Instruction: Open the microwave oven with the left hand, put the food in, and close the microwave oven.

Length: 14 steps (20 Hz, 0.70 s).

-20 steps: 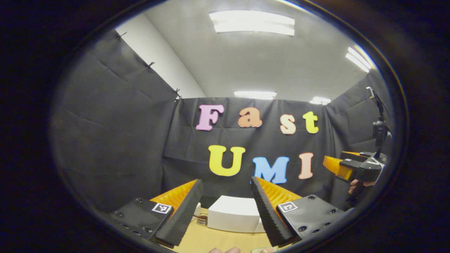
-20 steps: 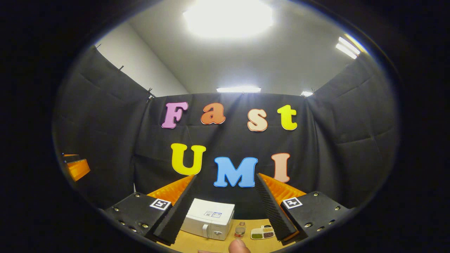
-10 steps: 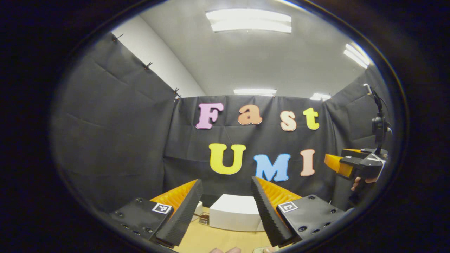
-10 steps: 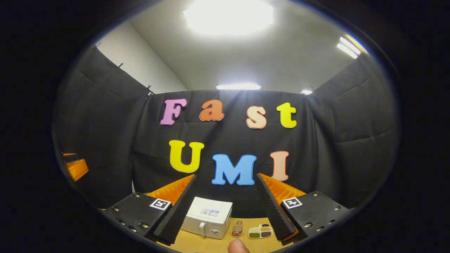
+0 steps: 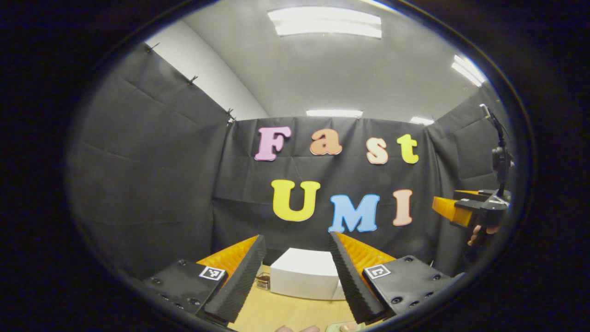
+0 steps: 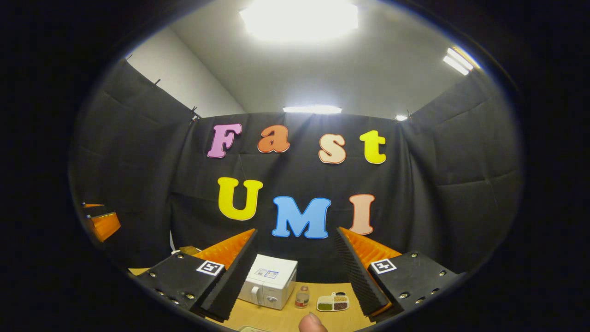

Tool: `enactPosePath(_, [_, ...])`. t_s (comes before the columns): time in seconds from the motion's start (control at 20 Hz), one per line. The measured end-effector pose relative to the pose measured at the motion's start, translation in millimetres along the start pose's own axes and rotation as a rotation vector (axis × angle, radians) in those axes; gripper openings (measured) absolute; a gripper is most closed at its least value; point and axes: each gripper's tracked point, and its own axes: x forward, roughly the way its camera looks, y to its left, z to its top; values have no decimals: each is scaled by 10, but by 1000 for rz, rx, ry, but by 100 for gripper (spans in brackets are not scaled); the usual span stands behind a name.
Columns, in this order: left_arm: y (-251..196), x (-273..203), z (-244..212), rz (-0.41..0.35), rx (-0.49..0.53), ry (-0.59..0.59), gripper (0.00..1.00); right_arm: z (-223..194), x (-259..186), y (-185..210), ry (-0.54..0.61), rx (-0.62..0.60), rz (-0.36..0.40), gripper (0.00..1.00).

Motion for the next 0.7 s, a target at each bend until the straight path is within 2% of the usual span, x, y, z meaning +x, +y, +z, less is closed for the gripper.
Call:
enactPosePath(0.25, [-405,113,-260,-16,13,49,93,-204,-1,-326,46,30,4,100])
enactPosePath(0.5, [-891,239,-593,-70,-13,99,94,-386,-5,-653,83,74,-11,100])
enactPosePath(0.7, [-1192,564,-925,-149,9,139,94,-510,143,-922,103,59,-86,99])
